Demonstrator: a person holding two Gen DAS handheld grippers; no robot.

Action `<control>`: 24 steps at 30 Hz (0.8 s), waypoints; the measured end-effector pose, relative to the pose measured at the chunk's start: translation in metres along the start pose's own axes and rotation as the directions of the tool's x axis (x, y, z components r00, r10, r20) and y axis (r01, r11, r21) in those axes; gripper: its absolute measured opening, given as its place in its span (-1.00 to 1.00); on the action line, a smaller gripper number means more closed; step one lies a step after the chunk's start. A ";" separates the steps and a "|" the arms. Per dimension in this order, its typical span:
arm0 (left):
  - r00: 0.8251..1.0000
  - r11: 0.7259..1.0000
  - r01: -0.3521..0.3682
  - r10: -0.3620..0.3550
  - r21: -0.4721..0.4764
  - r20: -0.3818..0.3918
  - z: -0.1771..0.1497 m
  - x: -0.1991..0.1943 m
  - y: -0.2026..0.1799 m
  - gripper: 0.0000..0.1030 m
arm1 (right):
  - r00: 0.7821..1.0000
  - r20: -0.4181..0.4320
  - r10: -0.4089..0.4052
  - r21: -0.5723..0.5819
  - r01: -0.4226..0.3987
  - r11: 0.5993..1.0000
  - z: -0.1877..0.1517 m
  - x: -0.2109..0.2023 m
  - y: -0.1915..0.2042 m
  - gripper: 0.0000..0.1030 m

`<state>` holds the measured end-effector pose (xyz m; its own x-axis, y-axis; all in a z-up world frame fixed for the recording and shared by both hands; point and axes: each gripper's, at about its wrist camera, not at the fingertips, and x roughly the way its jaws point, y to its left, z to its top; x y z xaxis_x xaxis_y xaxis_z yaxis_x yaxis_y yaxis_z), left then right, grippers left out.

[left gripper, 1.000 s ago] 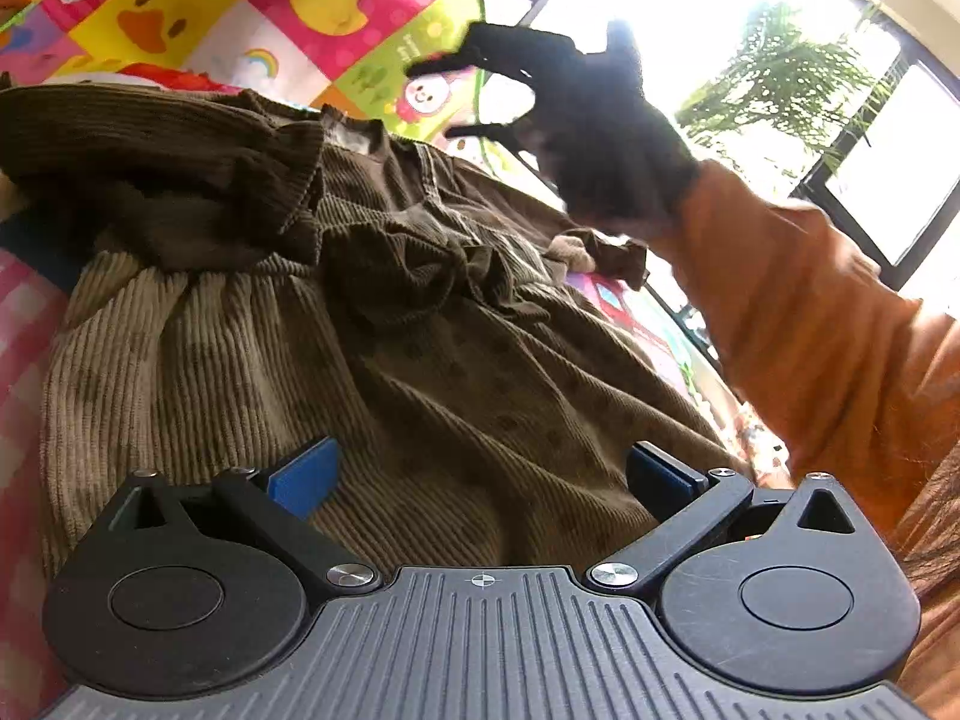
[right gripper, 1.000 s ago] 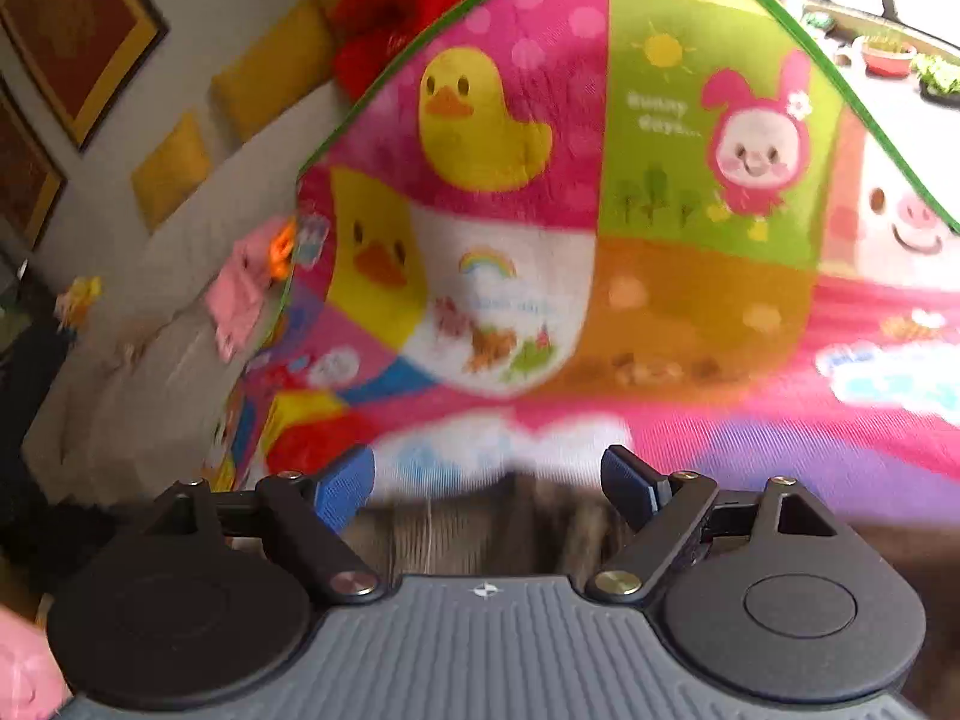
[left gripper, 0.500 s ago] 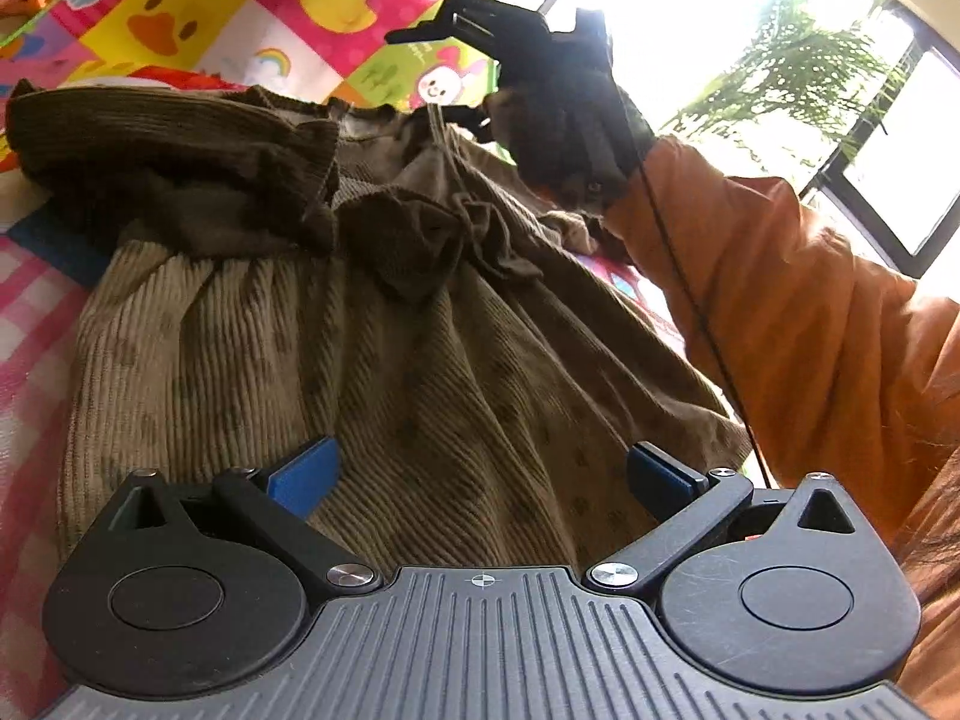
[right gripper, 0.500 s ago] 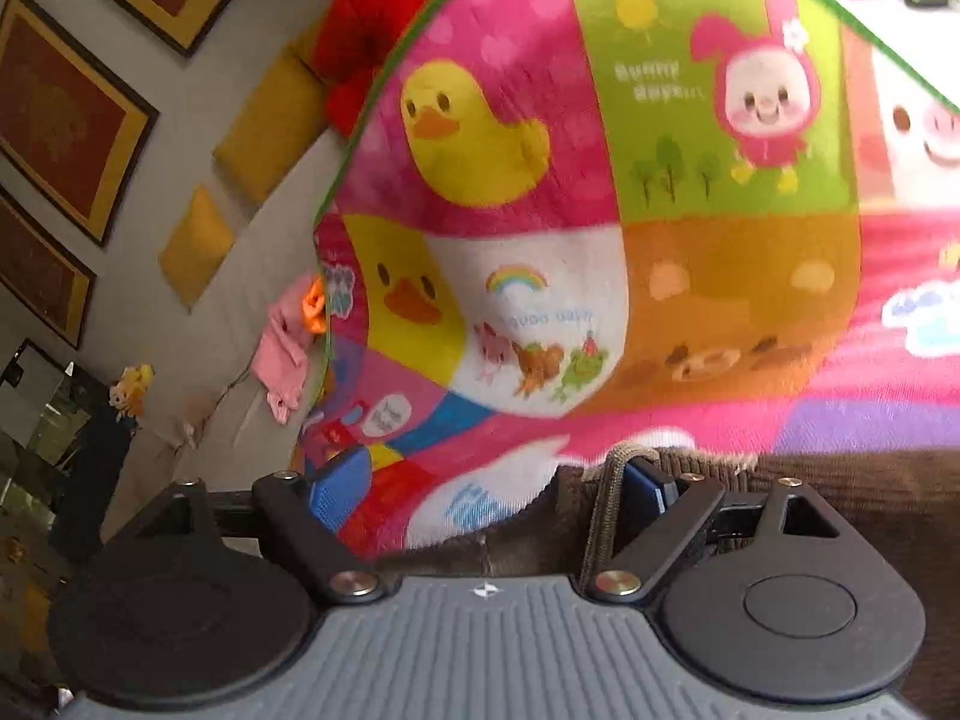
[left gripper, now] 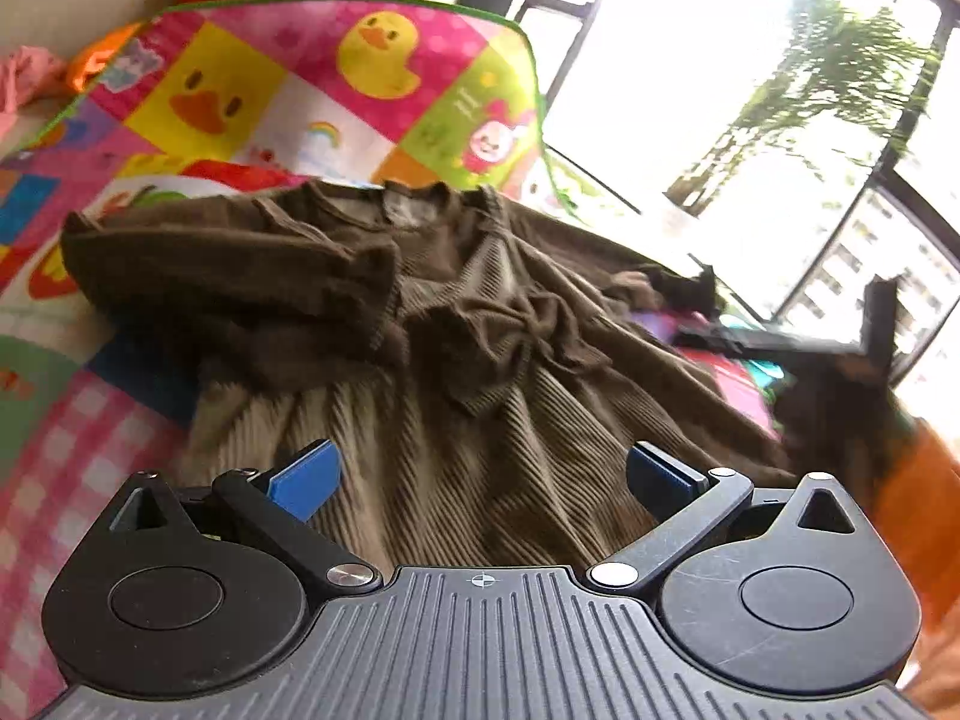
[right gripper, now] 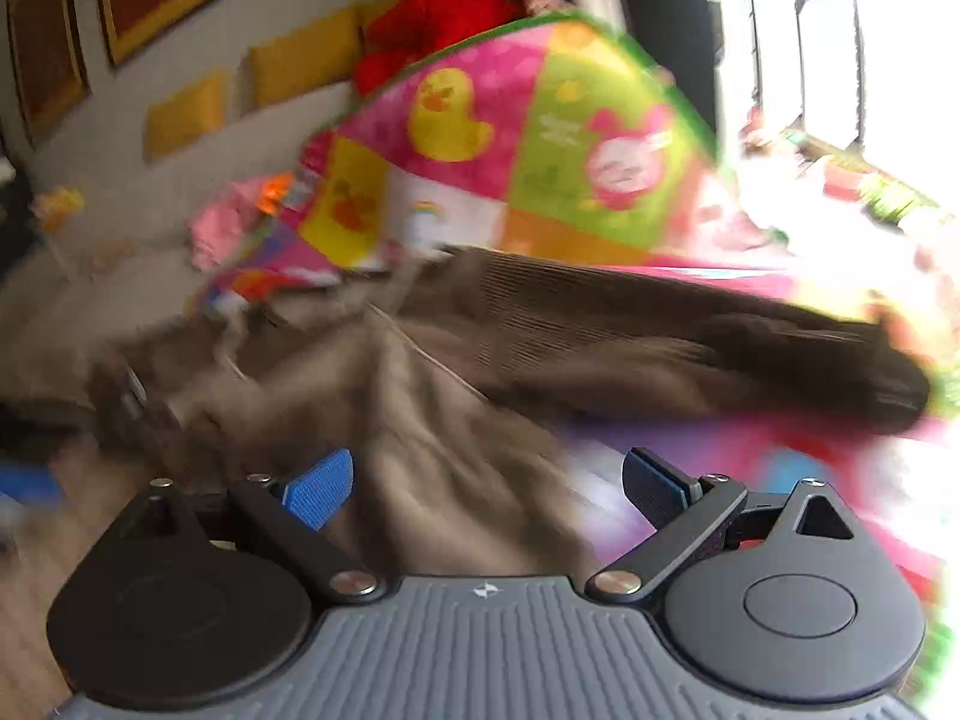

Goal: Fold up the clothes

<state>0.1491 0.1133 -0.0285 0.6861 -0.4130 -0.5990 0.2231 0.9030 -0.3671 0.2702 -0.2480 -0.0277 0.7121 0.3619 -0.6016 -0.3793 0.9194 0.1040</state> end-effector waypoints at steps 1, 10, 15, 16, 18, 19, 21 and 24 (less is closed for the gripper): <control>1.000 1.000 -0.011 0.011 -0.005 0.001 0.002 0.001 0.000 1.00 | 0.998 0.000 -0.056 -0.030 0.056 0.998 -0.009 -0.012 -0.003 0.89; 0.988 0.991 -0.136 0.136 -0.002 -0.077 -0.015 0.023 0.005 1.00 | 0.961 -0.155 -0.228 -0.074 0.219 0.973 -0.070 -0.068 -0.035 0.88; 0.980 0.983 -0.184 0.186 0.024 -0.073 -0.020 0.011 0.017 1.00 | 0.953 -0.207 -0.222 -0.064 0.213 0.975 -0.079 -0.089 -0.037 0.88; 0.981 0.984 -0.179 0.179 0.018 -0.072 -0.020 0.009 0.019 1.00 | 0.953 -0.208 -0.220 -0.086 0.206 0.975 -0.076 -0.092 -0.035 0.88; 0.982 0.985 -0.173 0.174 0.013 -0.070 -0.019 0.009 0.021 1.00 | 0.966 -0.147 -0.212 -0.114 0.196 0.974 -0.063 -0.095 -0.034 0.88; 0.982 0.985 -0.174 0.175 0.015 -0.069 -0.020 0.010 0.021 1.00 | 0.971 -0.097 -0.220 -0.109 0.209 0.972 -0.052 -0.095 -0.037 0.88; 0.980 0.982 -0.184 0.186 0.030 -0.067 -0.021 0.012 0.018 1.00 | 0.966 0.001 -0.258 -0.085 0.257 0.963 -0.024 -0.089 -0.048 0.88; 0.979 0.980 -0.194 0.196 0.046 -0.057 -0.025 0.012 0.014 1.00 | 0.939 0.070 -0.338 -0.037 0.341 0.939 0.014 -0.056 -0.074 0.89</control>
<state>0.1437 0.1182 -0.0585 0.6759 -0.2337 -0.6990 0.1175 0.9704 -0.2108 0.2667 -0.3346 0.0088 0.8377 0.0400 -0.5447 -0.1357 0.9813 -0.1366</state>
